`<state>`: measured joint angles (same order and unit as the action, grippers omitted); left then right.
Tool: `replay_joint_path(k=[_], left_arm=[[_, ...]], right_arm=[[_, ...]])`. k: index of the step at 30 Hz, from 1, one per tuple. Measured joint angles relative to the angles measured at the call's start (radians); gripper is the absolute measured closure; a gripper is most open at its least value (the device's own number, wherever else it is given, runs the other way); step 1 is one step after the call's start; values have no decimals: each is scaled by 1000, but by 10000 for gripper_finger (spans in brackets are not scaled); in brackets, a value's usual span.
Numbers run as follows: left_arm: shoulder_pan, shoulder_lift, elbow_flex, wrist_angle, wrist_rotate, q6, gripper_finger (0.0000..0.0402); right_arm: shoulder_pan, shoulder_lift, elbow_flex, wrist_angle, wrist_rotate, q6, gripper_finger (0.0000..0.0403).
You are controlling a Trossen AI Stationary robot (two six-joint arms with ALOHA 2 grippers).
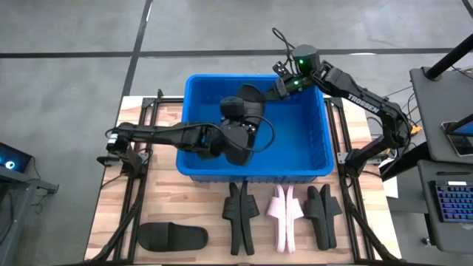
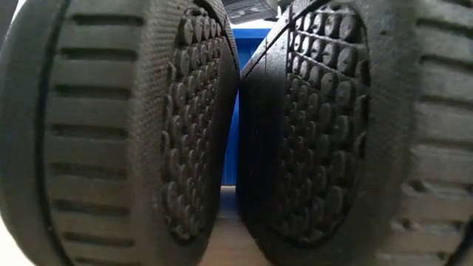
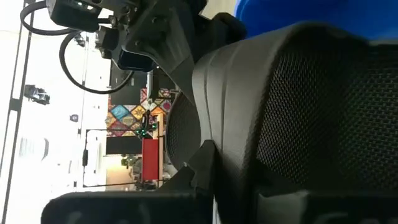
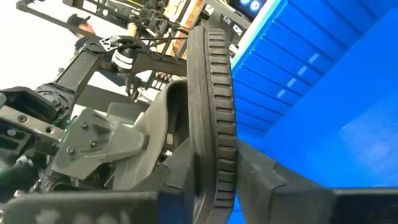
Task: Pick and place slides into bin
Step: Put the black slide into the blue bin
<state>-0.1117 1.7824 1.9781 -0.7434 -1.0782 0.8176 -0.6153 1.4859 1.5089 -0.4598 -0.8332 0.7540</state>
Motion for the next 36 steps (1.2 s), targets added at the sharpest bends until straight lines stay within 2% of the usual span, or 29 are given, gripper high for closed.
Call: replay_joint_path(k=[5, 10, 18, 28, 36], left_arm=[[21, 0, -8, -8, 8, -72, 398], [62, -5, -49, -59, 50, -184, 399], [135, 1, -232, -80, 77, -223, 399], [239, -4, -422, -42, 74, -375, 400], [314, -4, -554, 37, 17, -394, 400]], right_arm=[[-29, -9, 4, -1, -8, -3, 274], [-60, -37, 5, -8, -1, -3, 264], [-70, -112, 11, 8, -11, -15, 274], [-72, -218, 9, 6, 85, -33, 289], [-72, -280, 8, 4, 103, -52, 290]])
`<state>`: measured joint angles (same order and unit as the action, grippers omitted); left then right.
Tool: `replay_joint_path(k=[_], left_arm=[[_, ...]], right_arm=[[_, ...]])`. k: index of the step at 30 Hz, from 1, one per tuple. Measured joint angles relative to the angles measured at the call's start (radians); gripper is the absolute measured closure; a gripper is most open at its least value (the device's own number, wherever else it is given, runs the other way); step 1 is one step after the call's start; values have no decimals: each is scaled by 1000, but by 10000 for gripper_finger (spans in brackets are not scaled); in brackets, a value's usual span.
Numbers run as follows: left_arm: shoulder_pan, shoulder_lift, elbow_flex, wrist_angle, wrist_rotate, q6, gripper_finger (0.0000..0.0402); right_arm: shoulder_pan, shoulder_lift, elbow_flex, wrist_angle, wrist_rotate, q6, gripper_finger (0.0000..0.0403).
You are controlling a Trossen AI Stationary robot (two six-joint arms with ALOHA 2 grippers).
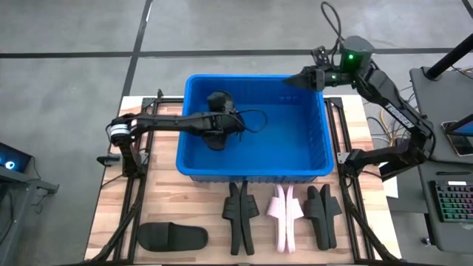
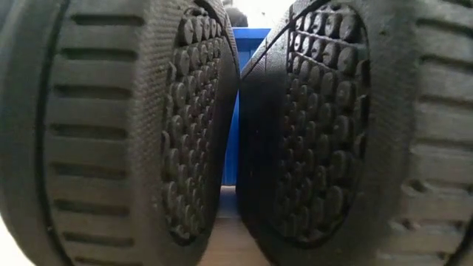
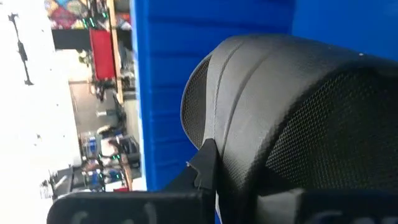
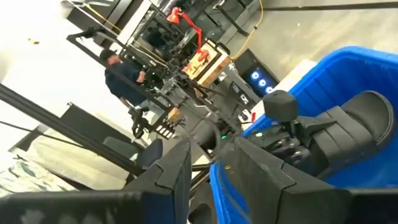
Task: Pick and place slides into bin
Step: Put the black slide into the blue bin
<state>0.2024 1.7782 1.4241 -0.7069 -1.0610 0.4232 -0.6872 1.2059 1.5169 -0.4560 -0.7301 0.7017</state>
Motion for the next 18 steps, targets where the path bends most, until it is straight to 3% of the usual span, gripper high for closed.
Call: replay_joint_path(k=[10, 18], left_arm=[[54, 11, -168, 163, 70, 5, 400], [113, 60, -201, 170, 60, 2, 400]], right_arm=[[0, -14, 0, -3, 10, -4, 298], [0, -14, 0, -3, 49, -7, 300]])
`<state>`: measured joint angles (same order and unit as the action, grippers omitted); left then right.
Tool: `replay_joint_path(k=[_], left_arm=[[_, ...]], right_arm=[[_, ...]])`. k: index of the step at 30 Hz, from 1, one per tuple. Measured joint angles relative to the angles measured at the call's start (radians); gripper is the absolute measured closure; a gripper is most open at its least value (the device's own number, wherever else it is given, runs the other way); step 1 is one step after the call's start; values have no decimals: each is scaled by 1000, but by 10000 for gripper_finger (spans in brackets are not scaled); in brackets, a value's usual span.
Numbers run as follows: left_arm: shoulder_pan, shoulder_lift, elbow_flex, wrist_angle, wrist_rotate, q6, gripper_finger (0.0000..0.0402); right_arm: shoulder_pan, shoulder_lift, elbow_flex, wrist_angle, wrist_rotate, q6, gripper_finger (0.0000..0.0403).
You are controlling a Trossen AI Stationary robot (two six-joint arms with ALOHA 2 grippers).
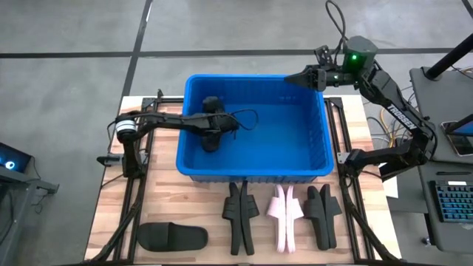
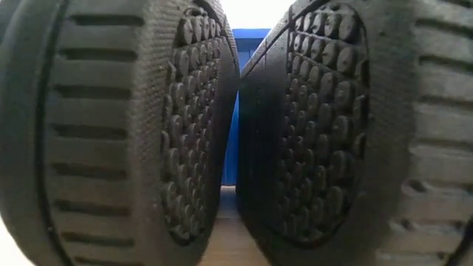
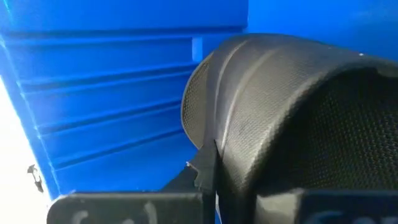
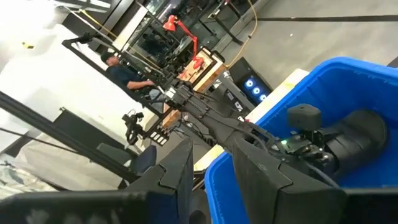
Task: Pick and place slides into bin
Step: Put the black slide into the blue bin
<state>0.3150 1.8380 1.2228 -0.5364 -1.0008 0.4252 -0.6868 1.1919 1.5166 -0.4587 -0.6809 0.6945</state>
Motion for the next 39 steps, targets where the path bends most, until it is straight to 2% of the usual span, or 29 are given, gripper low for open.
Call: replay_joint_path(k=[12, 17, 32, 39], left_arm=[[86, 23, 2, 7, 71, -1, 400], [87, 23, 0, 3, 135, -4, 400], [45, 23, 5, -76, 195, -2, 400], [64, 23, 0, -112, 177, -157, 400]], right_arm=[[2, 0, 0, -1, 5, 4, 301], [2, 0, 0, -1, 5, 3, 308], [2, 0, 0, -1, 4, 0, 314], [2, 0, 0, -1, 2, 0, 322]])
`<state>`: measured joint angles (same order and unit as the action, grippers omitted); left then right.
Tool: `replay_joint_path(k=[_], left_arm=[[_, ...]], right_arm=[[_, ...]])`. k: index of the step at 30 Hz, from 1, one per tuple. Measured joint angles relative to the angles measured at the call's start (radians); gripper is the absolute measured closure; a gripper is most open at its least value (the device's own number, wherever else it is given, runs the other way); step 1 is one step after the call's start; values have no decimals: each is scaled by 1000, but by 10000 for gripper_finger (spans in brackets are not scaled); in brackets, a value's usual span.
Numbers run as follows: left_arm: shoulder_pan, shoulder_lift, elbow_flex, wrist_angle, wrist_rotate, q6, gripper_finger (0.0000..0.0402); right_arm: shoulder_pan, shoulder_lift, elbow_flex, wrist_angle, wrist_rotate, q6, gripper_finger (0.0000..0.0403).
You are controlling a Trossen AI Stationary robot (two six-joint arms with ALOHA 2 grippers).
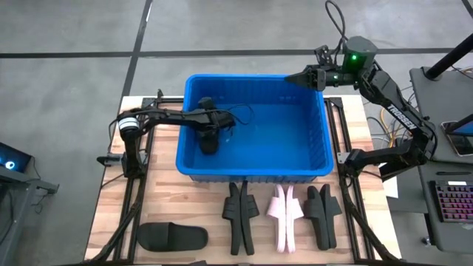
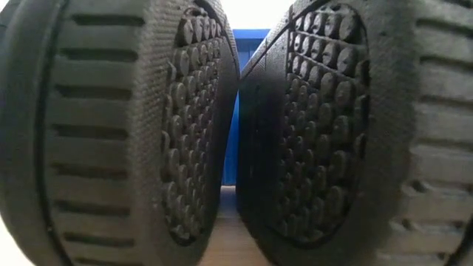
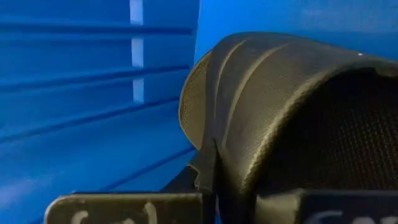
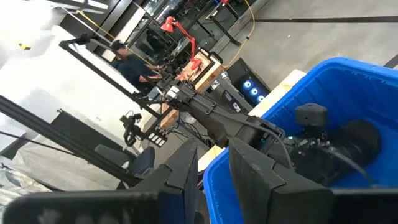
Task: Pick and place slides into bin
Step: Put the black slide into the blue bin
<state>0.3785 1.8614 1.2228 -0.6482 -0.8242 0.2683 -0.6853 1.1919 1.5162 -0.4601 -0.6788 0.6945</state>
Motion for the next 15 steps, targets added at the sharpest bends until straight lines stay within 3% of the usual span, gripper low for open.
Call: replay_joint_path(k=[11, 15], left_arm=[[35, 0, -21, 31, 4, 0, 398], [42, 0, -25, 43, 49, 15, 366]], right_arm=[[0, 0, 0, 0, 0, 0, 314], [0, 0, 0, 0, 0, 0, 316]])
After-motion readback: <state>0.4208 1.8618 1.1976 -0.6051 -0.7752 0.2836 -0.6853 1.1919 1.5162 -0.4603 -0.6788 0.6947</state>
